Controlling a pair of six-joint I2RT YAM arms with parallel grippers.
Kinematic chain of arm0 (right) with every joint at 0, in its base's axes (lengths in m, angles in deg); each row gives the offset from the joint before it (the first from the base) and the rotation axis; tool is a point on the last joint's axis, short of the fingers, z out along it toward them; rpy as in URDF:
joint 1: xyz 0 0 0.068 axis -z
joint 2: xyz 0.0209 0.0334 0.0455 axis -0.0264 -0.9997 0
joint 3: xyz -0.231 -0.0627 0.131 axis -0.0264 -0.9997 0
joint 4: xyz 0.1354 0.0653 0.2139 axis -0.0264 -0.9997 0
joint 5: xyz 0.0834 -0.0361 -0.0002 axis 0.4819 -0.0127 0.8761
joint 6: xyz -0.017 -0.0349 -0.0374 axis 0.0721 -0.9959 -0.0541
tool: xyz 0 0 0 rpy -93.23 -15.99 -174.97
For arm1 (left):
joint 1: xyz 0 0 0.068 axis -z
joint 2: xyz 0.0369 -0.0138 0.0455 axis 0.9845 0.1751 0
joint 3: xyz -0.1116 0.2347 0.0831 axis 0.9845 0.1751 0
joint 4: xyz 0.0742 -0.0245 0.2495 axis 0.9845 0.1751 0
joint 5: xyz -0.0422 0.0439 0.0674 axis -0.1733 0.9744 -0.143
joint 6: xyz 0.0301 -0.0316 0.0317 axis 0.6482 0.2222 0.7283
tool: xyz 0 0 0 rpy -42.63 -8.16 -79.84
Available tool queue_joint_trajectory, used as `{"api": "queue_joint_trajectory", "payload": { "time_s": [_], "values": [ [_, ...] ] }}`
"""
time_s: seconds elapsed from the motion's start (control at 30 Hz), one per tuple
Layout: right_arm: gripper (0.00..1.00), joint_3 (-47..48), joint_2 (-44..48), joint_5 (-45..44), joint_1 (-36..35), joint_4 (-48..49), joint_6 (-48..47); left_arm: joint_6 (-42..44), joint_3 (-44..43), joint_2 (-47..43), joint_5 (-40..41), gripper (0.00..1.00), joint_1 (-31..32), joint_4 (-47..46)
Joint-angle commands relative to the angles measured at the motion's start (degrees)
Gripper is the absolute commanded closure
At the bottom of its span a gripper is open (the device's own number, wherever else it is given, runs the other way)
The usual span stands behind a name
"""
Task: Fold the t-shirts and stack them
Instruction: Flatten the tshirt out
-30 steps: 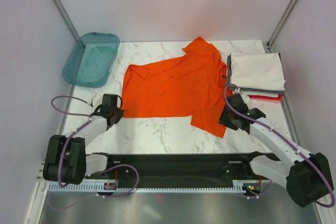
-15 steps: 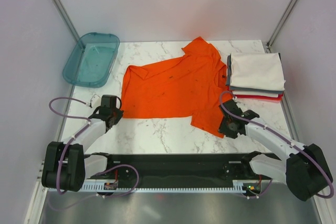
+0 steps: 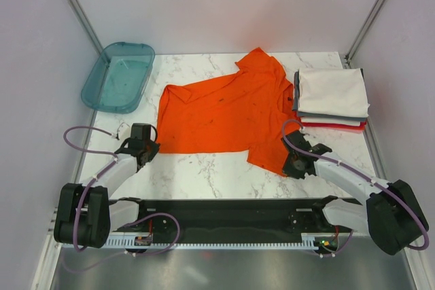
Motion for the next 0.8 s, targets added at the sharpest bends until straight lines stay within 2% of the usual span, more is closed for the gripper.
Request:
{"api": "queue_joint_trajectory", "payload": {
  "time_s": [0.0,0.07,0.37,0.5,0.67,0.77],
  "values": [
    [0.86,-0.78,-0.98,0.09,-0.44,1.62,1.19,-1.20,0.32,-0.58,1.66,0.98,-0.15,0.73],
    [1.00,0.19,-0.27,0.87,-0.44,1.88,0.32,-1.11,0.14,-0.58,1.66,0.98,-0.15,0.64],
    [1.00,15.75,0.17,-3.17,-0.36,1.70,-7.15,-0.67,-3.55,-1.11,0.07,0.98,-0.15,1.96],
    [1.00,26.87,-1.14,-7.63,-0.01,3.99,-11.37,-0.93,-6.62,-0.93,0.68,0.98,-0.15,3.36],
    [1.00,40.42,-7.73,-8.53,2.36,8.12,-16.20,-3.39,-14.70,4.76,0.16,0.98,-0.59,5.21],
    [1.00,50.44,-13.53,-3.97,6.23,8.12,-17.53,-4.19,-21.90,8.19,-0.89,0.98,-1.20,6.70]
  ]
}}
